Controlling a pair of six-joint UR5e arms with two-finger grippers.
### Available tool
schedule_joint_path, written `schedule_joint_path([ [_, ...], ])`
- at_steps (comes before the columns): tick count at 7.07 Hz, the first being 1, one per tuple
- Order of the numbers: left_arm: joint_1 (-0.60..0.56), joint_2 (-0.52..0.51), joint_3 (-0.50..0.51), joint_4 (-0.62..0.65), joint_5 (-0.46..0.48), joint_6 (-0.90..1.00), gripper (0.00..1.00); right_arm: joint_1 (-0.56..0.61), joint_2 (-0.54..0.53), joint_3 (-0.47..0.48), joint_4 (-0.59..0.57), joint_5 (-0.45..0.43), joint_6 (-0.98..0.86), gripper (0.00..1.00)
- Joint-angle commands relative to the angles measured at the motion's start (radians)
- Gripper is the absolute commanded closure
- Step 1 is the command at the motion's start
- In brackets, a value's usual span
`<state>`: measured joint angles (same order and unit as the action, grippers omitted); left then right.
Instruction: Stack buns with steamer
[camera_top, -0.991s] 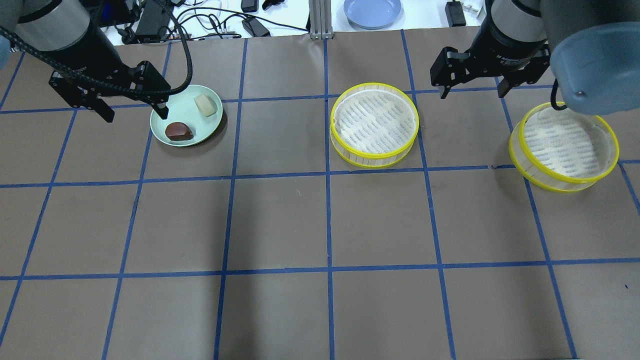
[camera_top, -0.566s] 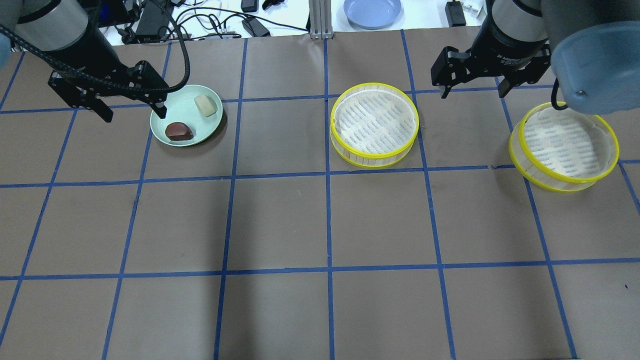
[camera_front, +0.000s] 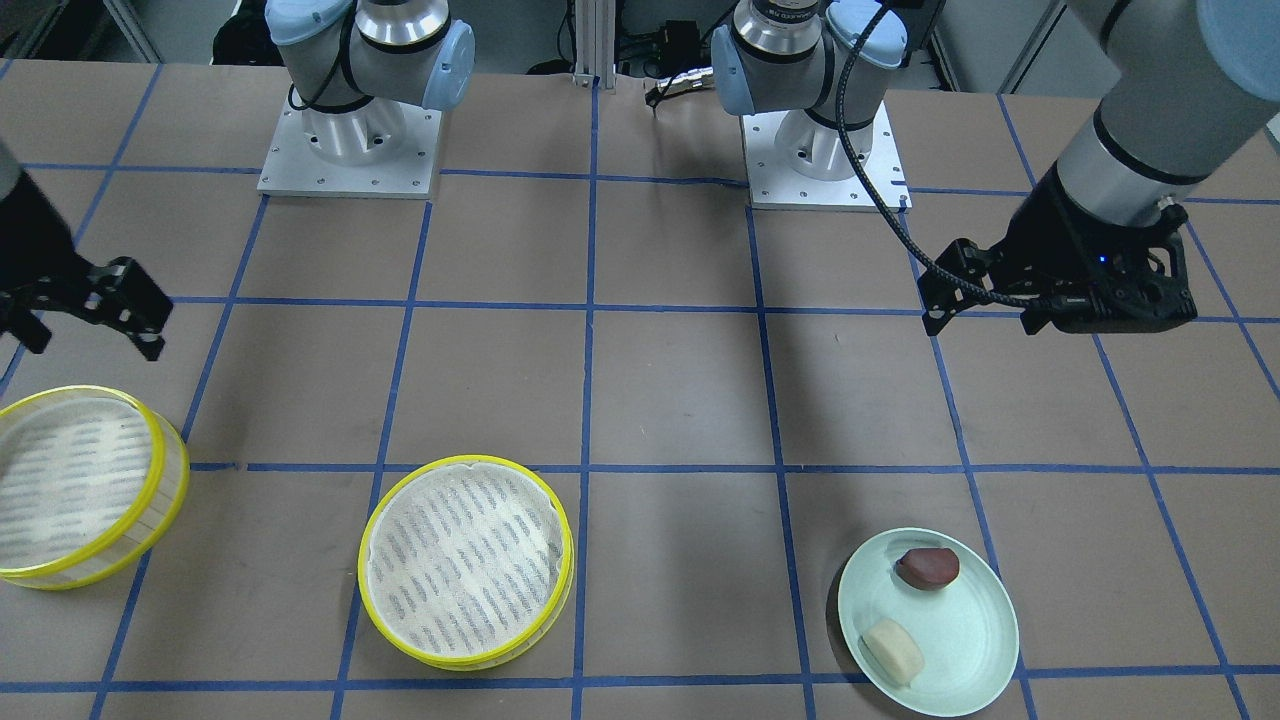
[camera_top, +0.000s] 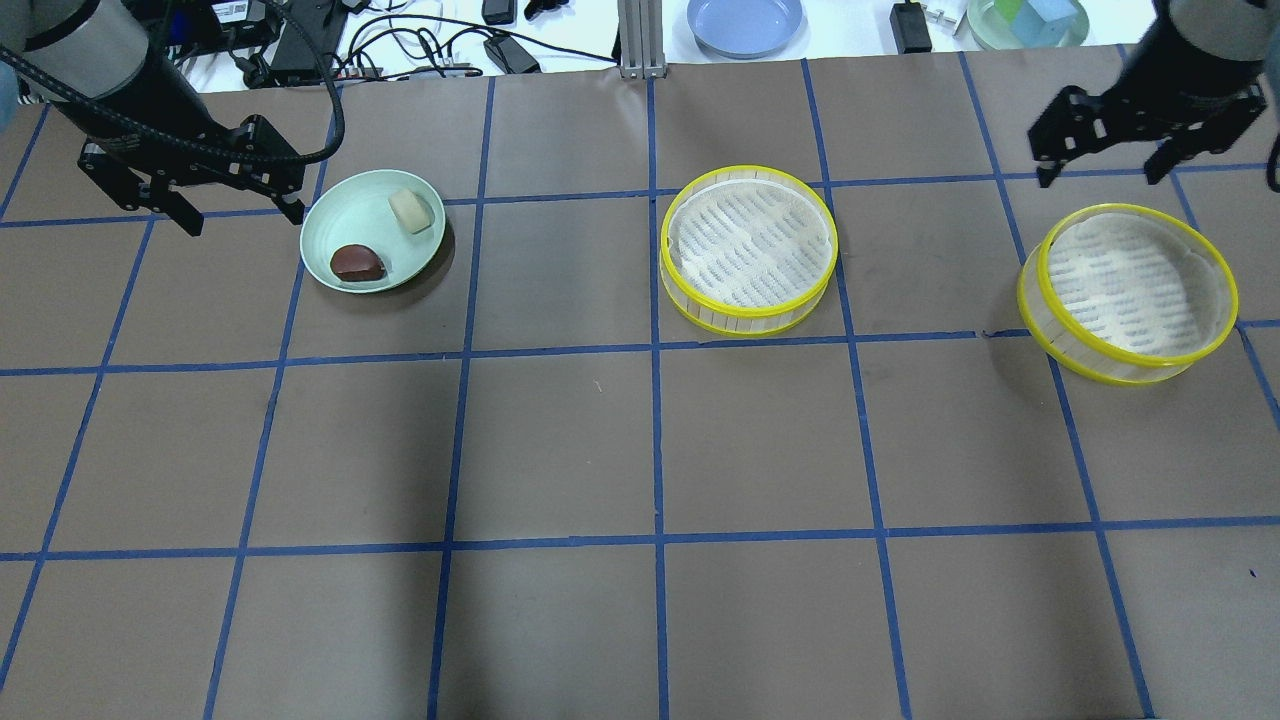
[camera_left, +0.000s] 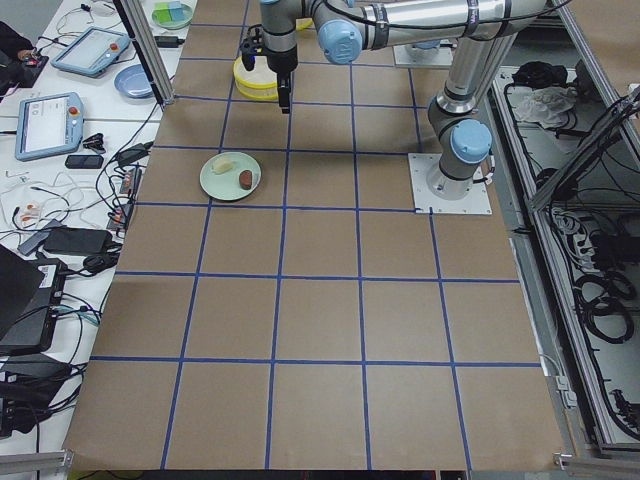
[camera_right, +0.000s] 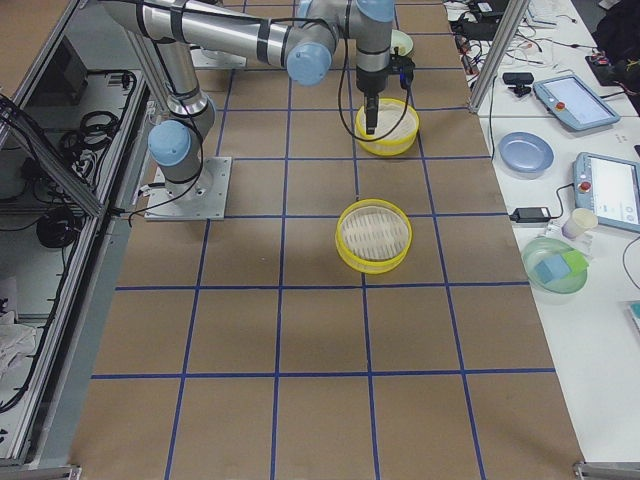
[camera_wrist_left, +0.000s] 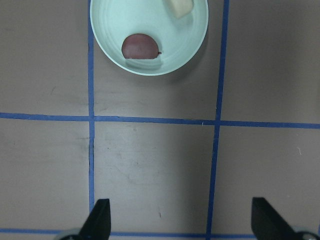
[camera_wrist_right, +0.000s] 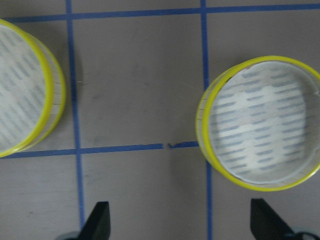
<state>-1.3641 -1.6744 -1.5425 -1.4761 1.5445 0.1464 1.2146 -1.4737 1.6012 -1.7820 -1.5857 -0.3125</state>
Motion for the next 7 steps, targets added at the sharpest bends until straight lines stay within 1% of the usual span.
schedule_joint_path([
  [1, 0.005, -0.13, -0.046, 0.354, -0.023, 0.004, 0.0, -0.223, 0.106, -0.032, -0.122, 0.013, -0.205, 0.0],
  [2, 0.005, -0.201, -0.051, 0.473, -0.082, 0.005, 0.0, -0.266, 0.184, -0.046, -0.202, 0.009, -0.297, 0.0],
  [3, 0.005, -0.272, -0.048, 0.582, -0.104, 0.004, 0.06, -0.309, 0.264, -0.05, -0.207, 0.013, -0.324, 0.0],
  [4, 0.005, -0.331, -0.045, 0.67, -0.162, -0.002, 0.06, -0.311, 0.306, -0.049, -0.309, 0.013, -0.336, 0.0],
  [5, 0.005, -0.39, -0.033, 0.678, -0.19, -0.026, 0.06, -0.313, 0.349, -0.049, -0.344, 0.016, -0.358, 0.0],
  [6, 0.005, -0.444, -0.009, 0.678, -0.191, -0.1, 0.06, -0.314, 0.399, -0.049, -0.346, 0.053, -0.405, 0.0],
  [7, 0.007, -0.488, 0.016, 0.678, -0.191, -0.134, 0.06, -0.314, 0.423, -0.049, -0.349, 0.111, -0.427, 0.0],
])
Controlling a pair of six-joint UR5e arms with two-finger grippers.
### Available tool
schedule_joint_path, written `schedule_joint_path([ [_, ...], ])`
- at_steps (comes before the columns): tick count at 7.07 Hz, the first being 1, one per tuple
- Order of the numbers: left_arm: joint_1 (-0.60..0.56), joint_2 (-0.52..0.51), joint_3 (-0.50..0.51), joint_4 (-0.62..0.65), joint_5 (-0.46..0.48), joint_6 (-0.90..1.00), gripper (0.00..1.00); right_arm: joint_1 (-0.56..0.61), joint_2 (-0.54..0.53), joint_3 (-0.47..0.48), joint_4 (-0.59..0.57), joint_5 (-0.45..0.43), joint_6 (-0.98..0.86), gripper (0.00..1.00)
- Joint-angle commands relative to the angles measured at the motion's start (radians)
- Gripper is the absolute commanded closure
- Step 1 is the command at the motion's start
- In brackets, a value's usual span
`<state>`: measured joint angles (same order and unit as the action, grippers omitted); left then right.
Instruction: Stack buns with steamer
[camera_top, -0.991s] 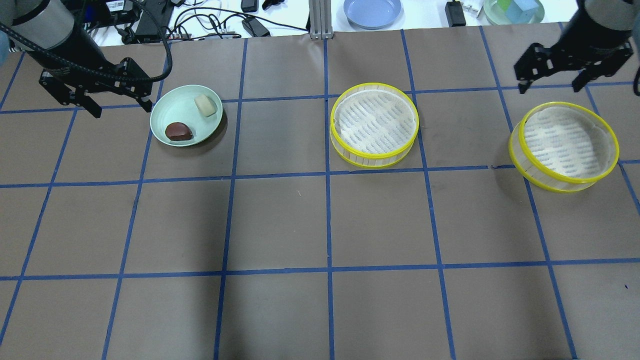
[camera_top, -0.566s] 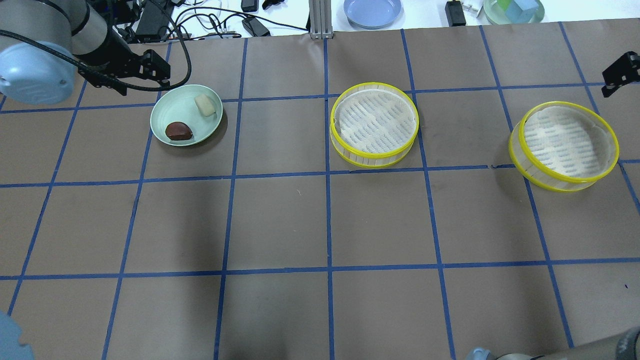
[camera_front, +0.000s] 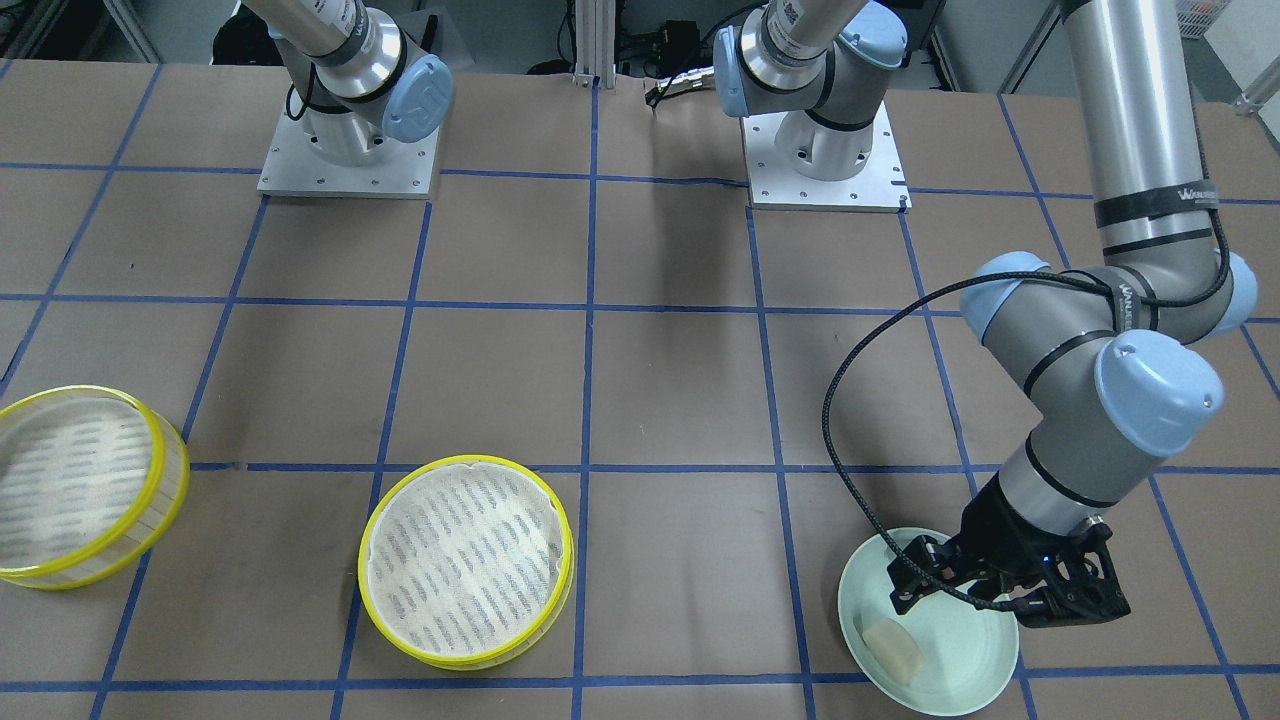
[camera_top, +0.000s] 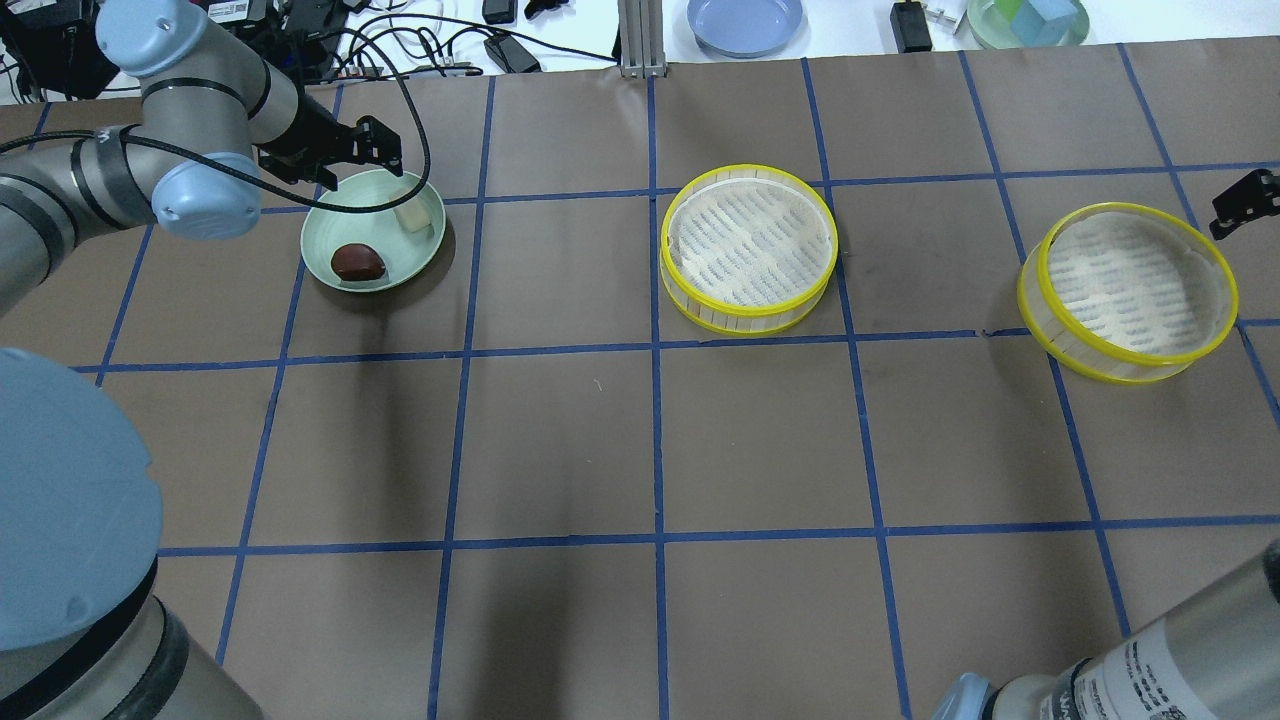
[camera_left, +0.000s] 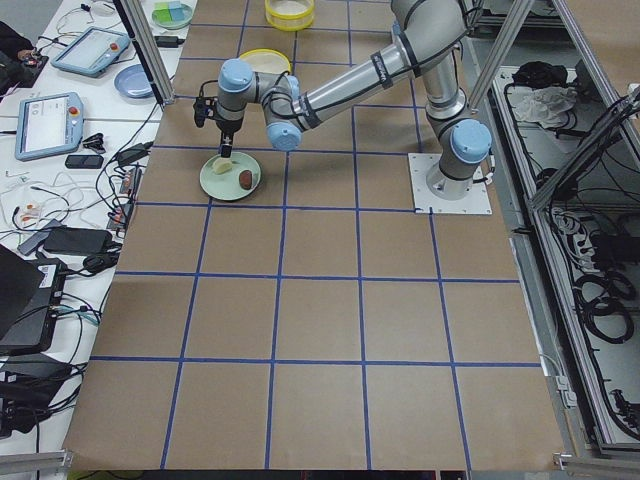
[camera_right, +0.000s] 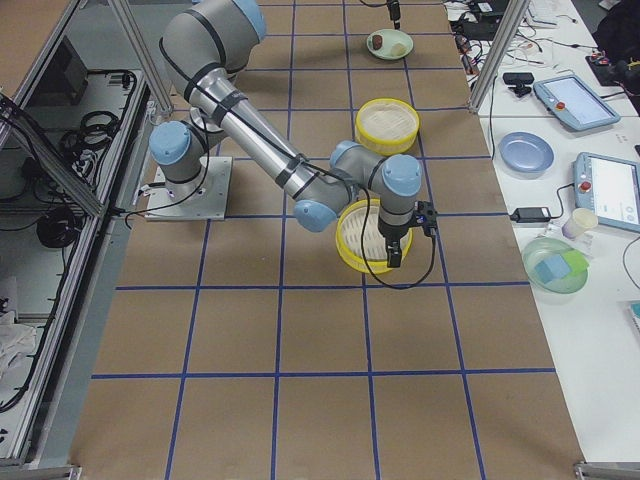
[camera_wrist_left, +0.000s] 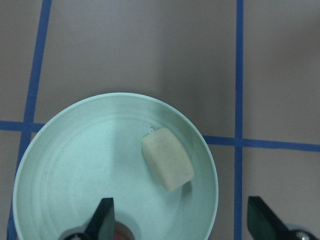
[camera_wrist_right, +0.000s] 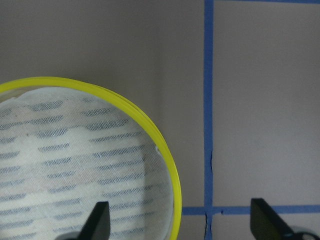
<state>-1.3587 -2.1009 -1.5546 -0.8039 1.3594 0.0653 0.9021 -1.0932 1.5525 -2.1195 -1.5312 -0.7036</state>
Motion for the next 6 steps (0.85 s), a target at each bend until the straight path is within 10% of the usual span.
schedule_joint_path([
  [1, 0.001, -0.092, 0.048, 0.006, -0.006, -0.056, 0.06, -0.002, 0.056, 0.0, -0.016, 0.062, -0.053, 0.0],
  [4, 0.001, -0.137, 0.057, 0.026, -0.065, -0.114, 0.25, -0.028, 0.095, 0.001, -0.017, 0.045, -0.091, 0.08],
  [6, 0.001, -0.151, 0.057, 0.026, -0.057, -0.095, 0.78, -0.028, 0.095, 0.005, -0.016, 0.043, -0.099, 0.29],
])
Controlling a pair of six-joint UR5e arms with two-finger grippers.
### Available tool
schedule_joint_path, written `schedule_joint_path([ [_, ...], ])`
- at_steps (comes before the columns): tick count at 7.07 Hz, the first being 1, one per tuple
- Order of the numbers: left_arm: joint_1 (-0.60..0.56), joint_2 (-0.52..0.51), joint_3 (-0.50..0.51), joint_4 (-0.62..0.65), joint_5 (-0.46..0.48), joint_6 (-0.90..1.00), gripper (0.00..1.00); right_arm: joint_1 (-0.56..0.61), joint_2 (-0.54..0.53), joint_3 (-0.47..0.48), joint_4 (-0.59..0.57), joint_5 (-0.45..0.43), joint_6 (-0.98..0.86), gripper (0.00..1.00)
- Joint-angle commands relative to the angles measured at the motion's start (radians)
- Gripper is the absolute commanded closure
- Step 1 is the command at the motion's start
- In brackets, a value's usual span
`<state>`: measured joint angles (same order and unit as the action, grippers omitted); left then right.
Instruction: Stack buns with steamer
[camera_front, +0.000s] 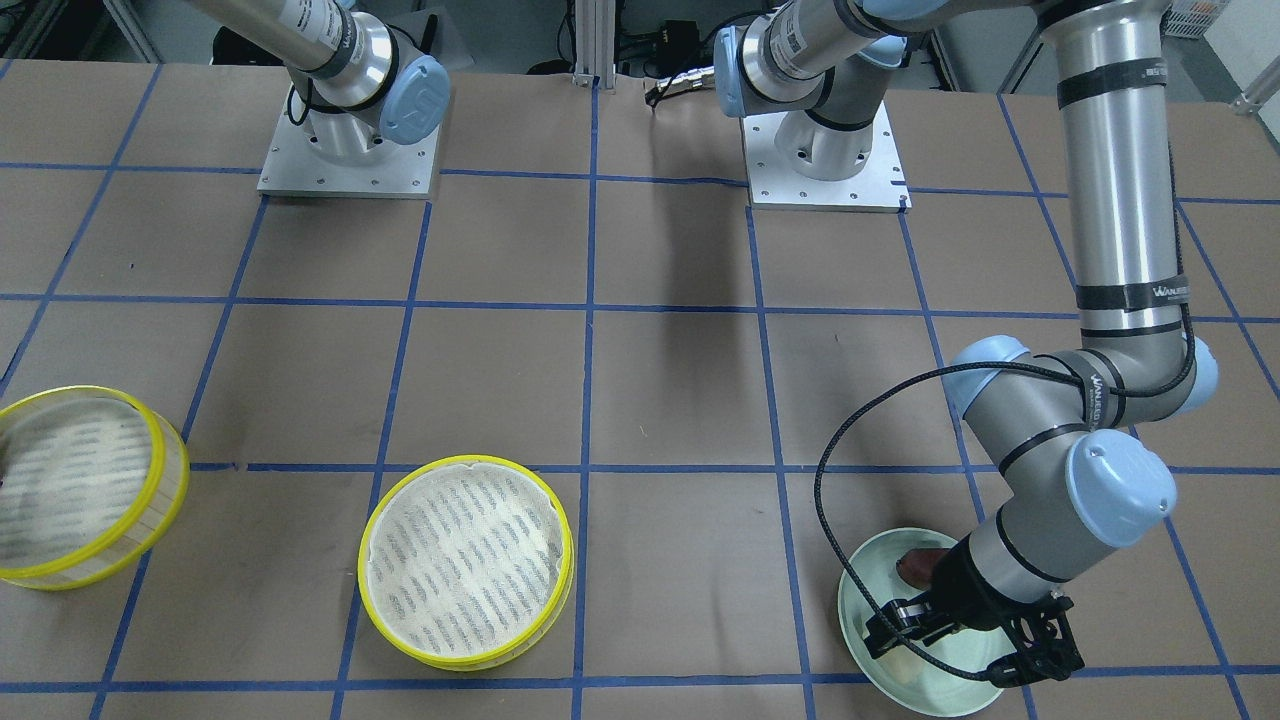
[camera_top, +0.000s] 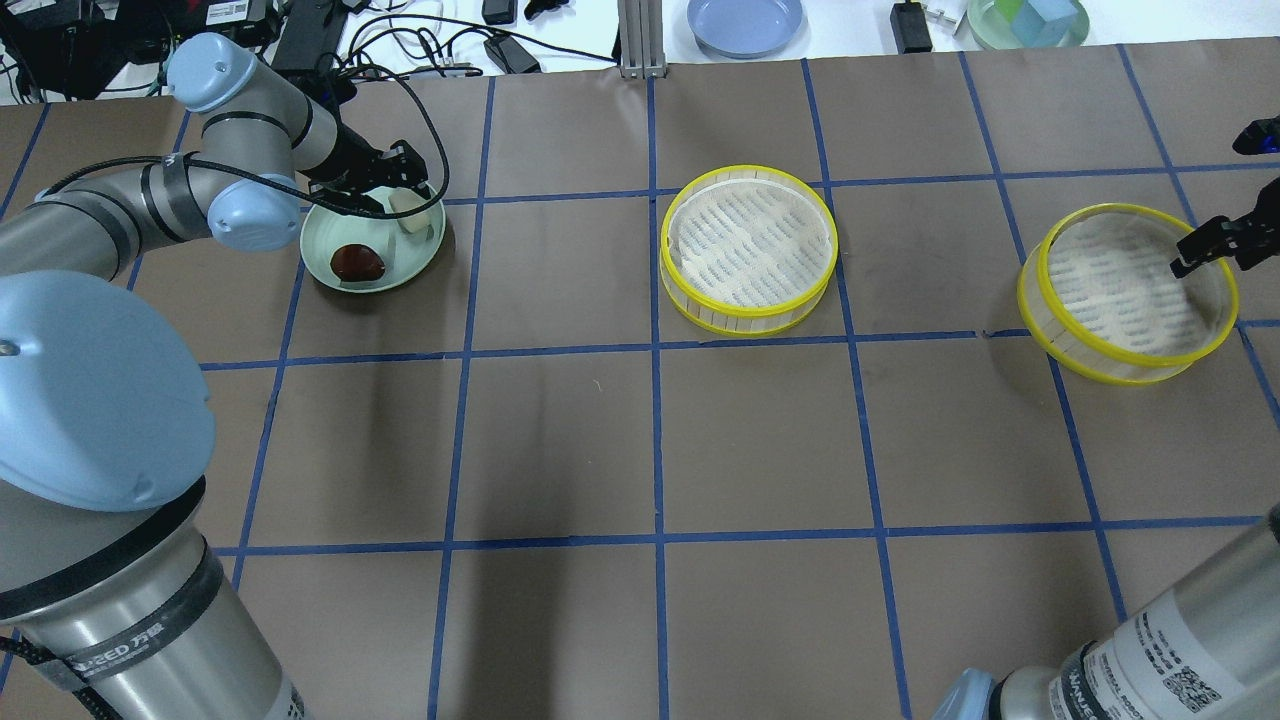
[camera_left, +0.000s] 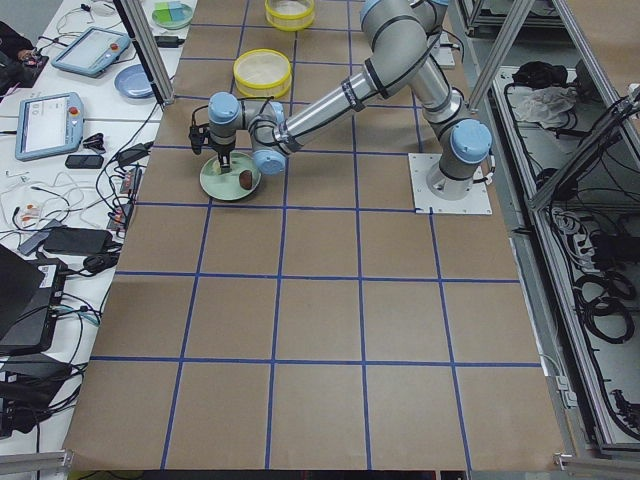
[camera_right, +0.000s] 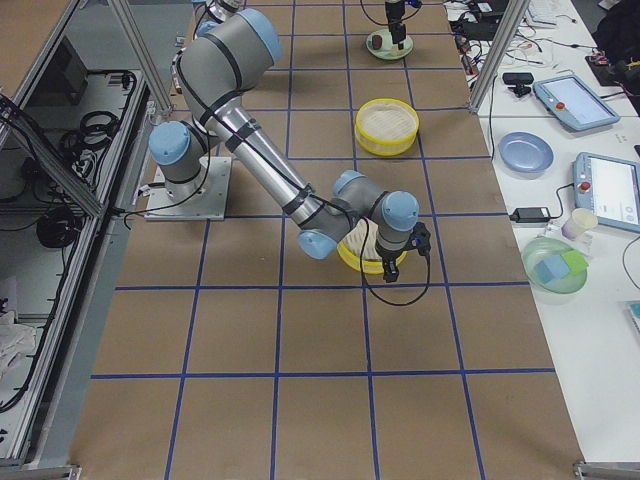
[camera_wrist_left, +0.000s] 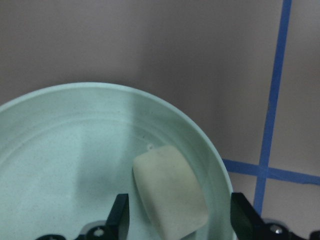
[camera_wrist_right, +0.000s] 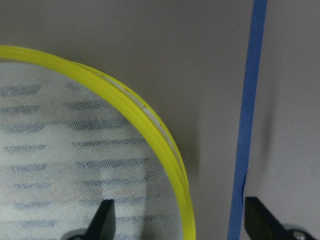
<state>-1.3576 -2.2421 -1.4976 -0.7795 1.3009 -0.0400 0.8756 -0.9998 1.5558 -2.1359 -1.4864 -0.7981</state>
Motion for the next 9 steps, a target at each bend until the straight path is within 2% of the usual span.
schedule_joint_path([
  [1, 0.0, -0.01, 0.0, 0.002, 0.014, 0.012, 1.0, -0.001, 0.001, 0.007, 0.008, -0.003, -0.006, 0.41],
  [4, -0.001, 0.045, 0.0, -0.003, 0.043, -0.024, 1.0, -0.001, 0.001, 0.01, 0.007, -0.006, -0.006, 0.72],
  [6, -0.052, 0.125, -0.003, -0.021, 0.026, -0.212, 1.0, -0.001, -0.005, 0.01, 0.008, -0.022, -0.006, 0.75],
  [7, -0.13, 0.166, -0.003, -0.023, 0.018, -0.336, 1.0, -0.001, -0.006, 0.01, 0.007, -0.022, -0.004, 0.75],
  [8, -0.206, 0.186, -0.001, -0.001, -0.02, -0.457, 1.0, -0.001, -0.008, 0.009, 0.004, -0.022, -0.003, 0.75],
  [9, -0.256, 0.17, -0.004, 0.056, -0.044, -0.492, 1.0, -0.001, -0.014, 0.006, 0.004, -0.023, 0.003, 0.76],
])
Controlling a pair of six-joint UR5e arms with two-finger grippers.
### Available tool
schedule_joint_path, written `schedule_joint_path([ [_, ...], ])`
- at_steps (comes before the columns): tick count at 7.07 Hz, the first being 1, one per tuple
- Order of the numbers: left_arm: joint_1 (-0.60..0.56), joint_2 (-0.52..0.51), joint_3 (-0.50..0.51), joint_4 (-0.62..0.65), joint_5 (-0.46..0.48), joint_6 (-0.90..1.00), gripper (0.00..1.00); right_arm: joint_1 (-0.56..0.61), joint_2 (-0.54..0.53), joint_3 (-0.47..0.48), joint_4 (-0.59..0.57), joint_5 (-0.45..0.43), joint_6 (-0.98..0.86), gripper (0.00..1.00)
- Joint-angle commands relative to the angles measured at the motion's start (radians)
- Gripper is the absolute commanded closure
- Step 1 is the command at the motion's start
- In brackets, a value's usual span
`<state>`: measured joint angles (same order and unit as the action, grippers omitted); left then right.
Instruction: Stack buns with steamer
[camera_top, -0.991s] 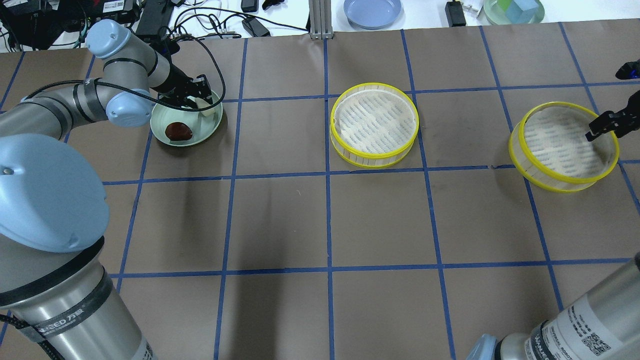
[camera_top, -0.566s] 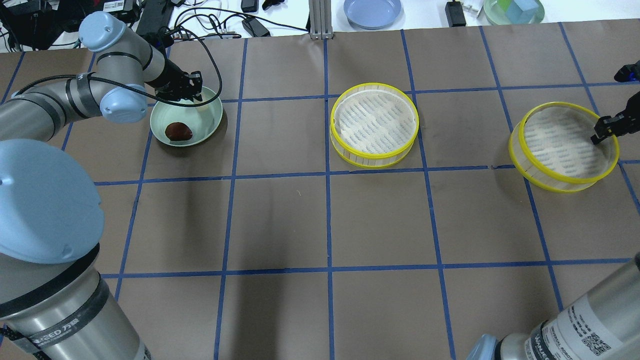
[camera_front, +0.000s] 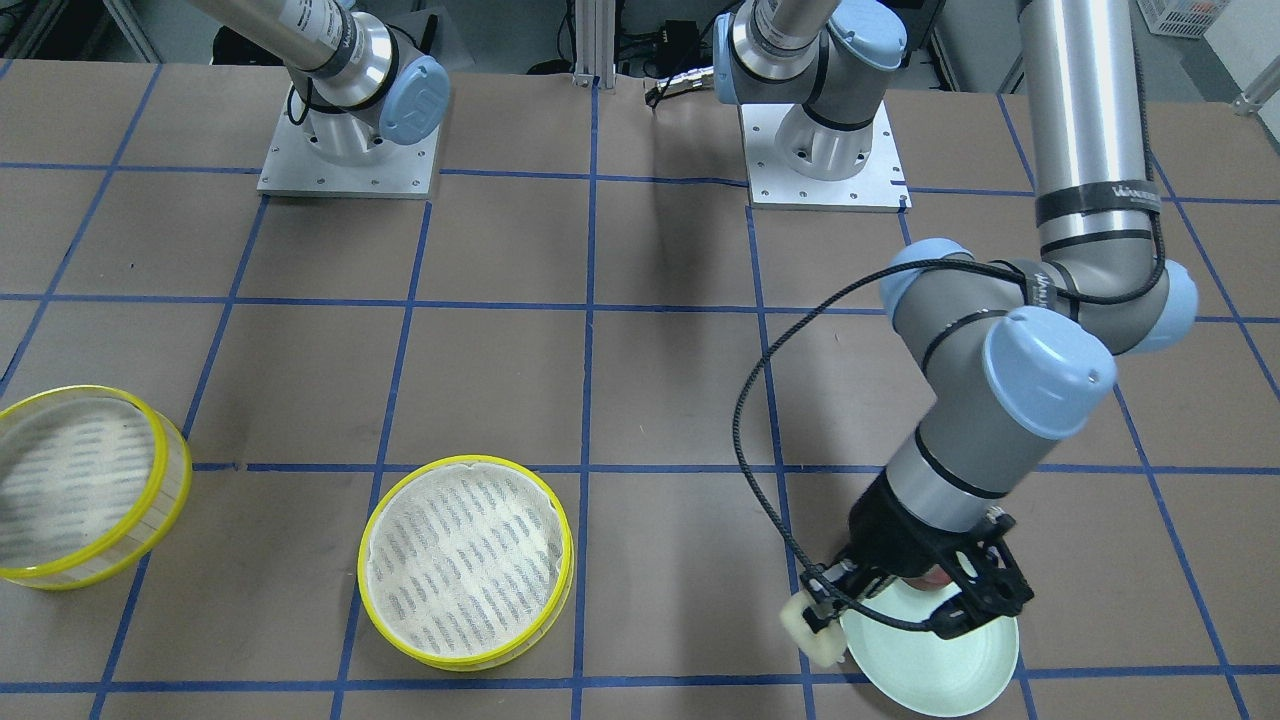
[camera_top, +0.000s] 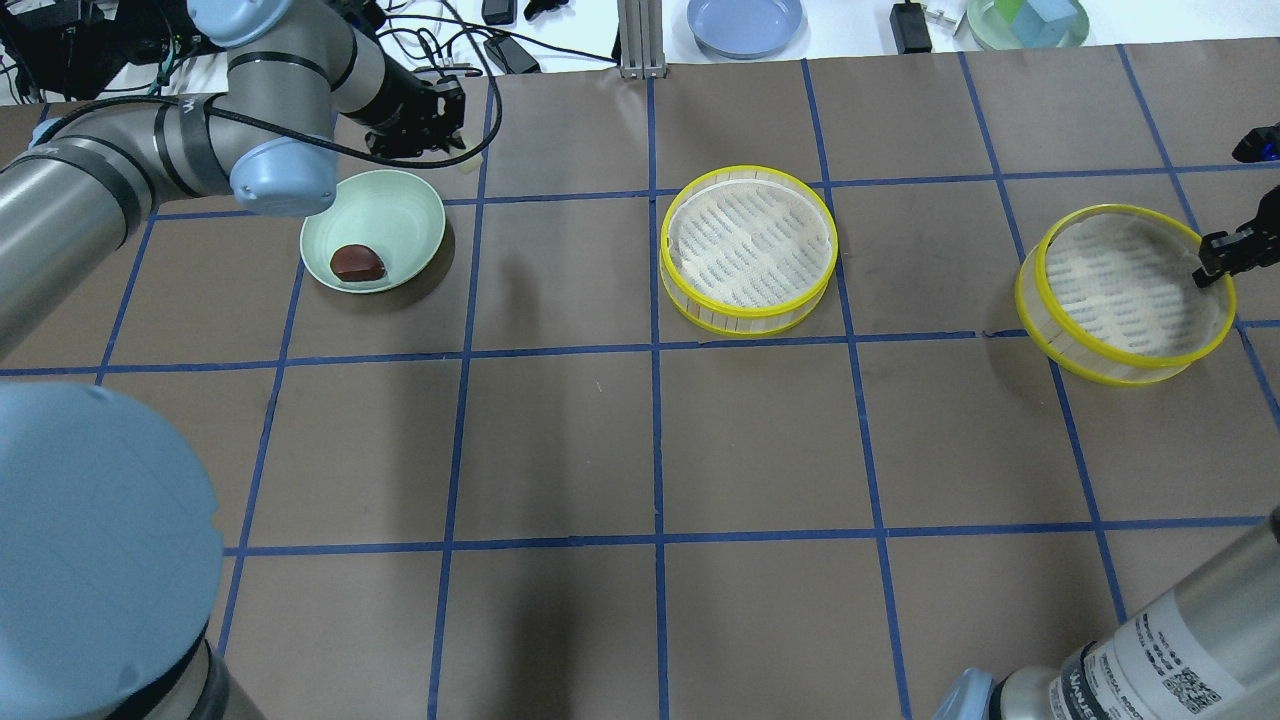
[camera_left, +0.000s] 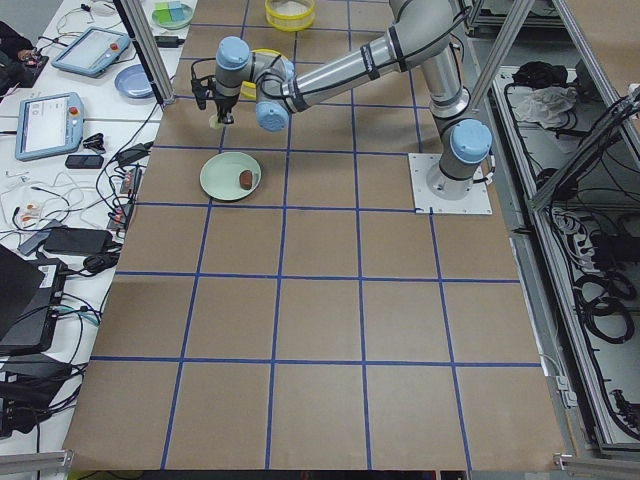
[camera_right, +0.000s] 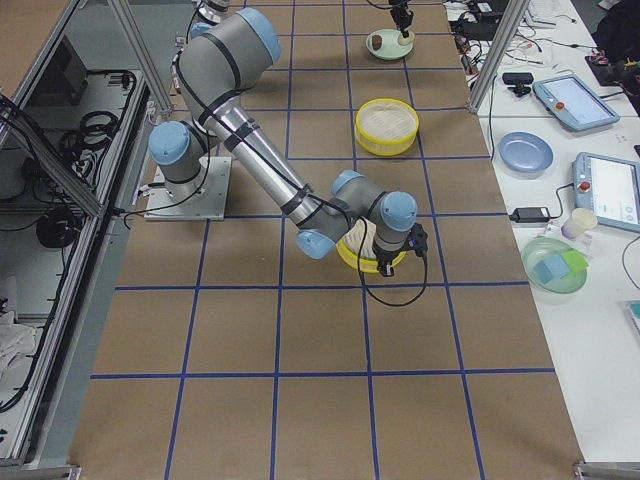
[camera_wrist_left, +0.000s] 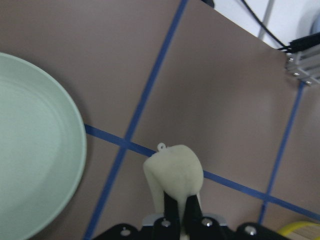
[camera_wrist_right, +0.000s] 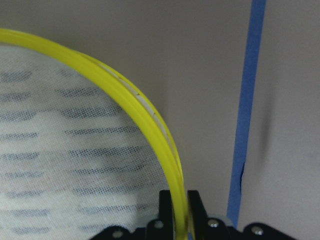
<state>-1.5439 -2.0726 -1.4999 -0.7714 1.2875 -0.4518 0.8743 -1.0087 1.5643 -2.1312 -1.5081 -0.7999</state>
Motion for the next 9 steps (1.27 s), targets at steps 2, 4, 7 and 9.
schedule_joint_path([
  [2, -0.148, -0.053, -0.014, 0.194, -0.204, -0.198, 1.0, 0.0, -0.008, -0.003, -0.003, 0.002, 0.008, 0.8],
  [4, -0.261, -0.105, -0.013, 0.218, -0.209, -0.211, 1.0, 0.0, -0.008, -0.003, -0.003, 0.0, 0.008, 0.93],
  [7, -0.305, -0.152, -0.016, 0.234, -0.206, -0.249, 0.32, 0.0, -0.011, -0.01, -0.001, -0.001, 0.005, 1.0],
  [9, -0.303, -0.135, -0.013, 0.233, -0.192, -0.246, 0.0, 0.002, -0.063, -0.009, 0.005, -0.001, 0.033, 1.0],
])
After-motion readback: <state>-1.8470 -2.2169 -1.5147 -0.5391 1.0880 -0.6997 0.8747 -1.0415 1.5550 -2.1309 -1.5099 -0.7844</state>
